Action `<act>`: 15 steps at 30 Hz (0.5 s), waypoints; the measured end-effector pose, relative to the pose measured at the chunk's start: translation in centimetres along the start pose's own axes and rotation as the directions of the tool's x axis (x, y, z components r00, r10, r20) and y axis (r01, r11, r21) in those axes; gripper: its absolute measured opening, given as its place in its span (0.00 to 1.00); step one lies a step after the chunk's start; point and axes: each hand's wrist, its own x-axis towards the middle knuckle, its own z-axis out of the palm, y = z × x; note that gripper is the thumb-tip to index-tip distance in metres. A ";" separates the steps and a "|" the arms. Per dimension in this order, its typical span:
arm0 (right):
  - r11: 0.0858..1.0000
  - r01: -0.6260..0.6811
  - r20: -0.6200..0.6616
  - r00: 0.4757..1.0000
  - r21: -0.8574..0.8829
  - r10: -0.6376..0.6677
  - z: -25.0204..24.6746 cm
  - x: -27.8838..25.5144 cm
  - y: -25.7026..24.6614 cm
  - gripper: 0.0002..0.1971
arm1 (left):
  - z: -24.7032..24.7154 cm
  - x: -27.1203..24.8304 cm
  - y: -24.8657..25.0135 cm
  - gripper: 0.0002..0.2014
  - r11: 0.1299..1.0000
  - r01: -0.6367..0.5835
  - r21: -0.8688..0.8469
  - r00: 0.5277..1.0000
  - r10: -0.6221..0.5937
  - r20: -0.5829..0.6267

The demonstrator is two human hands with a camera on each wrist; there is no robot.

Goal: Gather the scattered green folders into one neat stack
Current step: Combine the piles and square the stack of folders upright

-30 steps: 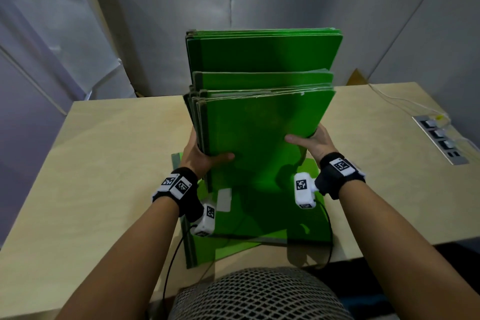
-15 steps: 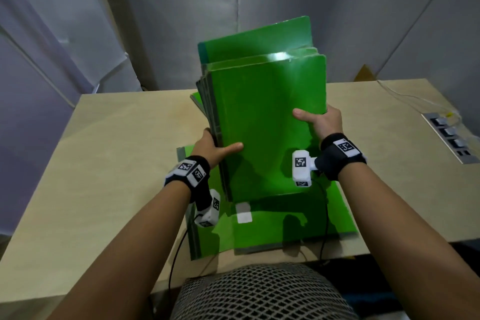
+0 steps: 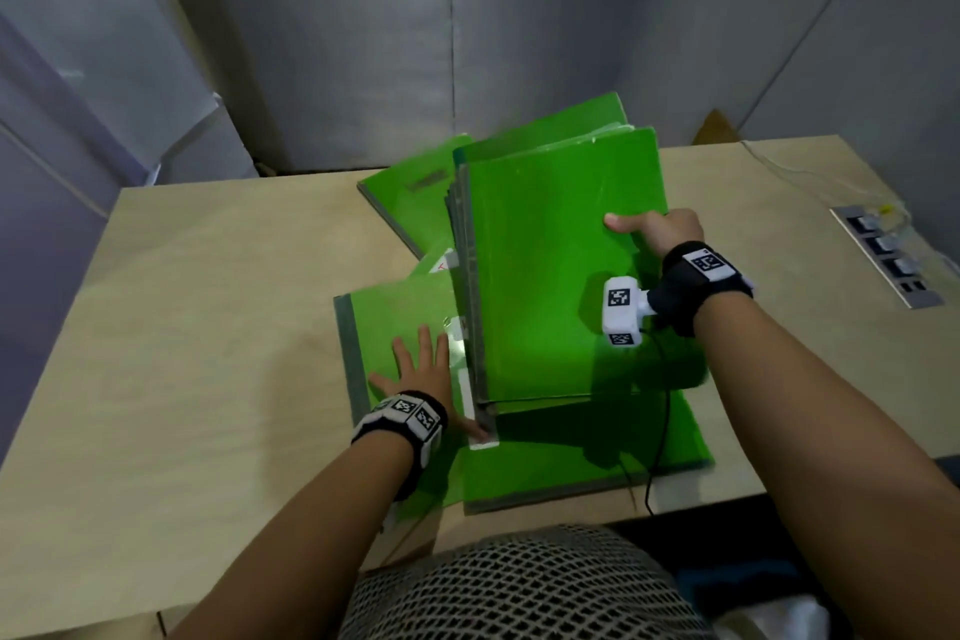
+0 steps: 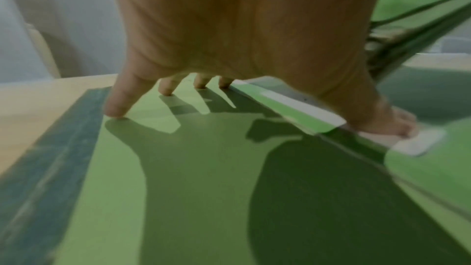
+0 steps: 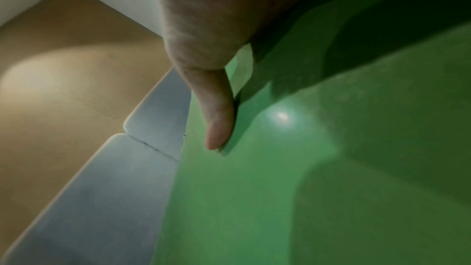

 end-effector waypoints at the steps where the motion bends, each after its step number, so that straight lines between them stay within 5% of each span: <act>1: 1.000 -0.026 -0.002 1.000 -0.015 0.026 -0.1 0.5 0.4 0.49 | -0.1 0.1 0.0 0.74 1.000 0.004 -0.023 1.000 -0.005 -0.005; 5: 0.995 -0.086 0.010 0.996 -0.047 0.087 -0.5 1.9 1.7 0.51 | -1.5 1.0 -0.5 0.69 0.999 0.009 -0.033 0.999 -0.010 -0.038; 11: 0.985 -0.160 0.034 0.986 -0.068 0.163 -0.1 2.9 4.0 0.59 | -5.6 2.5 -2.1 0.43 0.997 -0.071 0.010 0.992 0.072 -0.104; 15: 0.979 -0.196 0.066 0.978 -0.049 0.199 0.5 2.5 4.4 0.57 | -5.7 2.3 -2.7 0.47 0.983 0.032 -0.179 0.989 -0.057 -0.134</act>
